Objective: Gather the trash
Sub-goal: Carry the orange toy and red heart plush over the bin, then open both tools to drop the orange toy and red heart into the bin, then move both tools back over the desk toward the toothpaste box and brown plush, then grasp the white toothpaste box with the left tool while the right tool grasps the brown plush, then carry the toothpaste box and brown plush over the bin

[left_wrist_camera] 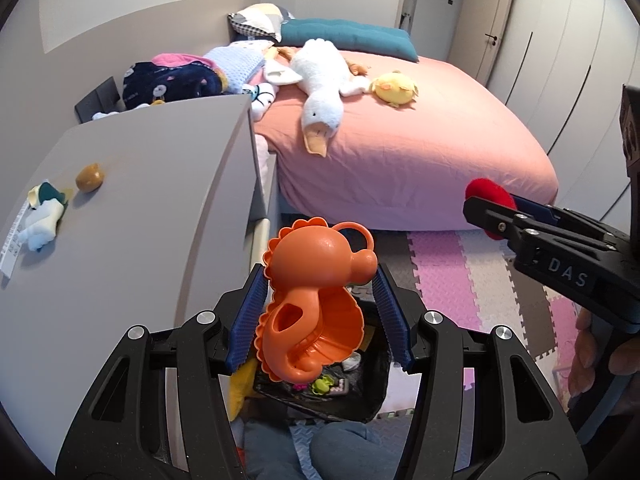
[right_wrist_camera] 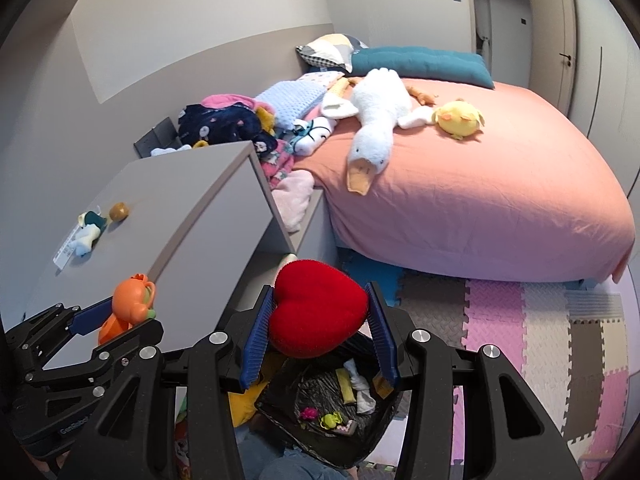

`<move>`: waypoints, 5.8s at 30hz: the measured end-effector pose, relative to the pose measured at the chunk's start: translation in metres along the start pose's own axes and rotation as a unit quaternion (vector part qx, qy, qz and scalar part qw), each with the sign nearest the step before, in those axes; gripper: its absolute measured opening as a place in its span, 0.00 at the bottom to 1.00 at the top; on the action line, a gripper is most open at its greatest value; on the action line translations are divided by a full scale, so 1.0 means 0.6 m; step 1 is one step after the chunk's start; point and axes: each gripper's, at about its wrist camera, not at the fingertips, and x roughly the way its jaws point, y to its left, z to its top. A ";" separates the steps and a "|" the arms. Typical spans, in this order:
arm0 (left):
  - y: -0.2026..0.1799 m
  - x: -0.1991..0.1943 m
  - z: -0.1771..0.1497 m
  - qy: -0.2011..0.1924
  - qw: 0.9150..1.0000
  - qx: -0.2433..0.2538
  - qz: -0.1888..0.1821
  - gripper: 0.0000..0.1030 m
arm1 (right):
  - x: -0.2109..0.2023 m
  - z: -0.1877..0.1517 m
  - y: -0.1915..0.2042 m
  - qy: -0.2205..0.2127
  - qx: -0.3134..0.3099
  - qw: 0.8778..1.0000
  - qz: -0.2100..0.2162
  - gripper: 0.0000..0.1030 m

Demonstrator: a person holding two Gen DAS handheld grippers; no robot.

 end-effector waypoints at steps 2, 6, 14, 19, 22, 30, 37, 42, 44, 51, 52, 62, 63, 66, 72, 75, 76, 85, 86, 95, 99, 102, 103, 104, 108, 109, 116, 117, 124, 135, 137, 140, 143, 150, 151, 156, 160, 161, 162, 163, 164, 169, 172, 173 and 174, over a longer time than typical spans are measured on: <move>-0.005 0.006 -0.003 0.004 1.000 0.004 -0.002 0.52 | 0.007 -0.004 -0.004 0.006 0.002 1.000 -0.002 0.46; -0.009 0.014 -0.006 0.010 1.000 0.010 -0.003 0.52 | 0.017 -0.008 -0.009 0.012 0.007 1.000 -0.003 0.46; -0.004 0.022 -0.009 0.018 1.000 0.010 -0.002 0.53 | 0.025 -0.006 -0.009 0.018 0.006 1.000 -0.004 0.46; -0.006 0.008 -0.010 -0.005 1.000 0.022 0.009 0.94 | 0.027 0.000 -0.004 0.017 0.006 1.000 -0.008 0.61; -0.004 0.006 -0.008 -0.004 0.999 0.030 0.020 0.94 | 0.023 0.004 -0.002 0.009 0.005 1.000 -0.013 0.64; 0.012 0.005 -0.008 -0.001 1.000 0.015 0.018 0.94 | 0.024 0.003 0.008 0.009 0.000 1.000 -0.007 0.67; 0.035 0.004 -0.016 0.003 1.000 0.004 0.031 0.94 | 0.032 0.001 0.025 0.014 -0.002 1.000 0.004 0.67; 0.066 -0.007 -0.020 -0.001 0.999 -0.009 0.041 0.94 | 0.039 0.002 0.054 0.016 -0.012 1.000 0.014 0.67; 0.079 -0.011 -0.021 -0.003 0.999 -0.014 0.047 0.94 | 0.041 0.004 0.065 0.015 -0.017 1.000 0.018 0.67; 0.134 -0.027 -0.025 -0.008 0.997 -0.033 0.072 0.94 | 0.050 0.009 0.114 0.008 -0.035 0.999 0.038 0.67; 0.143 -0.029 -0.025 -0.009 0.996 -0.035 0.076 0.94 | 0.053 0.010 0.122 0.008 -0.037 0.998 0.041 0.67; 0.230 -0.051 -0.035 -0.015 0.992 -0.065 0.106 0.94 | 0.079 0.021 0.206 0.012 -0.067 0.996 0.066 0.67; 0.239 -0.052 -0.035 -0.015 0.992 -0.068 0.109 0.94 | 0.082 0.023 0.216 0.013 -0.071 0.995 0.069 0.67; 0.266 -0.058 -0.039 -0.018 0.990 -0.077 0.117 0.94 | 0.091 0.026 0.245 0.014 -0.081 0.994 0.077 0.67; 0.329 -0.066 -0.055 -0.017 0.985 -0.100 0.140 0.94 | 0.110 0.035 0.301 0.022 -0.106 0.990 0.094 0.67; 0.359 -0.071 -0.065 -0.016 0.982 -0.116 0.147 0.94 | 0.120 0.042 0.328 0.025 -0.116 0.988 0.102 0.67; 0.368 -0.073 -0.067 -0.016 0.981 -0.121 0.149 0.94 | 0.124 0.044 0.338 0.026 -0.119 0.987 0.105 0.67; 0.451 -0.082 -0.077 -0.015 0.973 -0.156 0.167 0.94 | 0.160 0.053 0.404 0.039 -0.143 0.982 0.121 0.67; 0.457 -0.080 -0.077 -0.014 0.973 -0.158 0.169 0.94 | 0.164 0.055 0.409 0.040 -0.145 0.981 0.122 0.67; 0.506 -0.074 -0.077 -0.014 0.967 -0.179 0.181 0.94 | 0.202 0.073 0.452 0.049 -0.156 0.978 0.128 0.67; 0.531 -0.061 -0.072 -0.008 0.963 -0.178 0.200 0.94 | 0.221 0.086 0.470 0.053 -0.156 0.977 0.131 0.67; 0.554 -0.054 -0.068 -0.004 0.958 -0.183 0.218 0.94 | 0.231 0.094 0.482 0.054 -0.161 0.977 0.132 0.67; 0.560 -0.053 -0.066 -0.005 0.958 -0.185 0.221 0.94 | 0.234 0.096 0.485 0.054 -0.162 0.976 0.134 0.67; 0.568 -0.053 -0.064 -0.007 0.957 -0.186 0.224 0.93 | 0.237 0.098 0.488 0.055 -0.162 0.976 0.134 0.67; 0.595 -0.048 -0.055 -0.006 0.956 -0.181 0.231 0.87 | 0.250 0.108 0.507 0.054 -0.167 0.975 0.135 0.67; 0.602 -0.044 -0.052 -0.002 0.956 -0.178 0.232 0.84 | 0.253 0.110 0.511 0.055 -0.168 0.975 0.134 0.67; 0.637 -0.024 -0.037 0.004 0.959 -0.163 0.232 0.77 | 0.281 0.120 0.534 0.061 -0.167 0.975 0.130 0.67; 0.639 -0.022 -0.035 0.004 0.960 -0.161 0.231 0.77 | 0.285 0.121 0.537 0.061 -0.169 0.975 0.128 0.67; 0.656 -0.003 -0.016 0.014 0.964 -0.137 0.226 0.70 | 0.312 0.128 0.567 0.063 -0.189 0.973 0.113 0.67; 0.668 0.025 0.003 0.026 0.968 -0.121 0.219 0.64 | 0.352 0.129 0.595 0.063 -0.218 0.972 0.063 0.54; 0.668 0.027 0.006 0.025 0.969 -0.122 0.214 0.58 | 0.353 0.130 0.598 0.061 -0.219 0.972 0.065 0.45; 0.666 0.028 0.008 0.023 0.971 -0.121 0.203 0.46 | 0.352 0.130 0.602 0.058 -0.225 0.971 0.061 0.42; 0.665 0.026 0.007 0.020 0.972 -0.125 0.197 0.39 | 0.347 0.125 0.603 0.053 -0.233 0.969 0.060 0.42; 0.659 0.020 0.003 0.011 0.969 -0.148 0.196 0.26 | 0.324 0.119 0.585 0.052 -0.222 0.969 0.097 0.41; 0.656 0.020 0.003 0.009 0.968 -0.153 0.196 0.26 | 0.323 0.118 0.583 0.053 -0.221 0.969 0.100 0.41; 0.645 0.008 0.003 -0.001 0.966 -0.167 0.196 0.26 | 0.309 0.117 0.576 0.054 -0.213 0.969 0.112 0.41; 0.628 -0.018 0.004 -0.004 0.965 -0.159 0.209 0.26 | 0.288 0.114 0.569 0.052 -0.210 0.969 0.121 0.41; 0.624 -0.026 0.004 -0.006 0.965 -0.159 0.210 0.26 | 0.282 0.112 0.566 0.051 -0.209 0.969 0.122 0.41; 0.622 -0.031 0.004 -0.008 0.965 -0.158 0.210 0.26 | 0.277 0.111 0.564 0.051 -0.208 0.969 0.124 0.41; 0.616 -0.041 0.004 -0.010 0.965 -0.157 0.210 0.26 | 0.269 0.111 0.562 0.051 -0.207 0.969 0.126 0.41; 0.611 -0.050 0.003 -0.012 0.965 -0.157 0.210 0.26 | 0.262 0.110 0.559 0.050 -0.206 0.969 0.128 0.41; 0.579 -0.085 -0.002 -0.024 0.966 -0.153 0.205 0.26 | 0.222 0.105 0.539 0.044 -0.201 0.970 0.133 0.41; 0.561 -0.095 -0.001 -0.028 0.967 -0.147 0.205 0.26 | 0.203 0.102 0.526 0.040 -0.198 0.970 0.133 0.41; 0.551 -0.100 -0.003 -0.030 0.968 -0.146 0.203 0.26 | 0.197 0.100 0.522 0.039 -0.197 0.971 0.133 0.41; 0.546 -0.103 -0.003 -0.031 0.968 -0.146 0.201 0.26 | 0.188 0.098 0.515 0.038 -0.197 0.971 0.132 0.41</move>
